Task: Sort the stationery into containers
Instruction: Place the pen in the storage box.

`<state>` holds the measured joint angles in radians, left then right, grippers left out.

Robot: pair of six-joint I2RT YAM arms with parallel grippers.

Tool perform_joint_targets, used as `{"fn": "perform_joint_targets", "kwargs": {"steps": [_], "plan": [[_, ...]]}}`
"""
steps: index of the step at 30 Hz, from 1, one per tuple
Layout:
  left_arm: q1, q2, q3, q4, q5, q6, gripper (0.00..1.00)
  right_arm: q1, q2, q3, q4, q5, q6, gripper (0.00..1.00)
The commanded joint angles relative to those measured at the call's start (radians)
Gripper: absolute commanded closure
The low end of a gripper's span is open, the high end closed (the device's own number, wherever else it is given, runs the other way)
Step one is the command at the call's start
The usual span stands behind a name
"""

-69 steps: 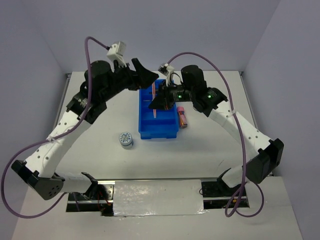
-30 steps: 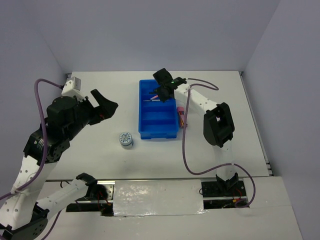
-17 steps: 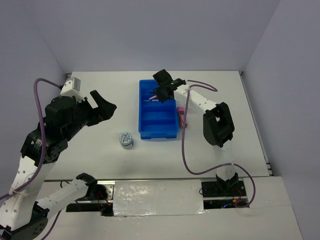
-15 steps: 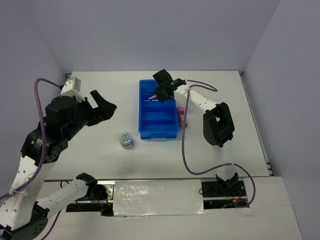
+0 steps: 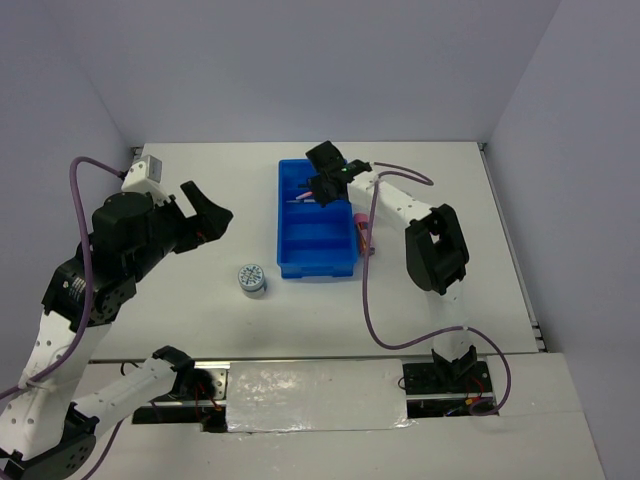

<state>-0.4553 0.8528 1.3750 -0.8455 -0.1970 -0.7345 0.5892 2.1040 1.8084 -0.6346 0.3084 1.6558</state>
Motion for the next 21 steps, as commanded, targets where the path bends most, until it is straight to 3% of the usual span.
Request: {"fn": "perform_joint_targets", "kwargs": {"steps": [1, 12, 21], "plan": [[0.000, -0.014, 0.013, 0.016, -0.001, 0.004, 0.01, -0.008, -0.029, -0.024, 0.038, 0.005, 0.019, 1.00], [0.000, -0.061, 0.001, -0.009, -0.012, -0.008, 0.01, -0.008, -0.036, -0.060, 0.099, -0.017, 0.076, 0.99], [0.000, -0.087, -0.010, -0.013, -0.032, 0.010, 0.01, -0.006, -0.006, 0.002, 0.029, 0.029, 0.144, 0.94]]}}
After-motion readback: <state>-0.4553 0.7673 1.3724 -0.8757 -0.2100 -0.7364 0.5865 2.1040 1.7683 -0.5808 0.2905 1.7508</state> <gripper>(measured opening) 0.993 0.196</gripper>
